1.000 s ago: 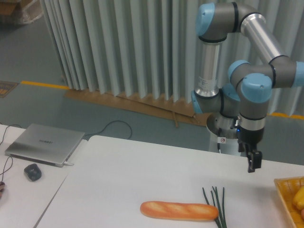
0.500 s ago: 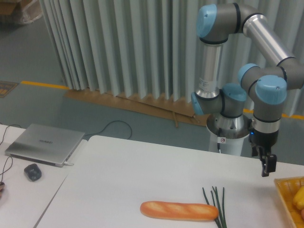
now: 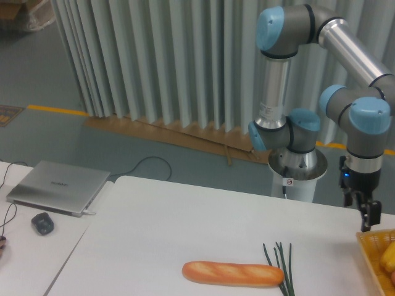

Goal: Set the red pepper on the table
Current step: 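Move the gripper toward the yellow fruit basket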

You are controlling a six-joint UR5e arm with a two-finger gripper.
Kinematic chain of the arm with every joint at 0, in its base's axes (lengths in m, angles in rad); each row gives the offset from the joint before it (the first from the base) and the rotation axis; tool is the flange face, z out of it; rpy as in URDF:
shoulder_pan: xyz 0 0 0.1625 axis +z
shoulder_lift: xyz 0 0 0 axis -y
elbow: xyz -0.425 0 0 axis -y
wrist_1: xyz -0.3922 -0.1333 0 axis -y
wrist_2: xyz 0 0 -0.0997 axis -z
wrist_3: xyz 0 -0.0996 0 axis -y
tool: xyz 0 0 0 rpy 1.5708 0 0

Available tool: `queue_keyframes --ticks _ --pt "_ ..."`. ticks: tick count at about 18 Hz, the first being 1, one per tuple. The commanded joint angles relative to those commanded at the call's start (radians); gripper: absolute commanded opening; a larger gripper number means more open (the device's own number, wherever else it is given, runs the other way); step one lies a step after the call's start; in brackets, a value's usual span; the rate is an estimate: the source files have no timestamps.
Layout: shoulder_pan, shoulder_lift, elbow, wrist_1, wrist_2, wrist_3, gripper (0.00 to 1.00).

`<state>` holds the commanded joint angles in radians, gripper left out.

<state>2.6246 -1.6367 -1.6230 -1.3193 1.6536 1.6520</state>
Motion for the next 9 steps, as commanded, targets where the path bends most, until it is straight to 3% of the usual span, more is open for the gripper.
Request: queue_keyframes --ticks 9 --pt "-0.002 -0.012 -0.006 0.023 -0.011 -0.02 1.0"
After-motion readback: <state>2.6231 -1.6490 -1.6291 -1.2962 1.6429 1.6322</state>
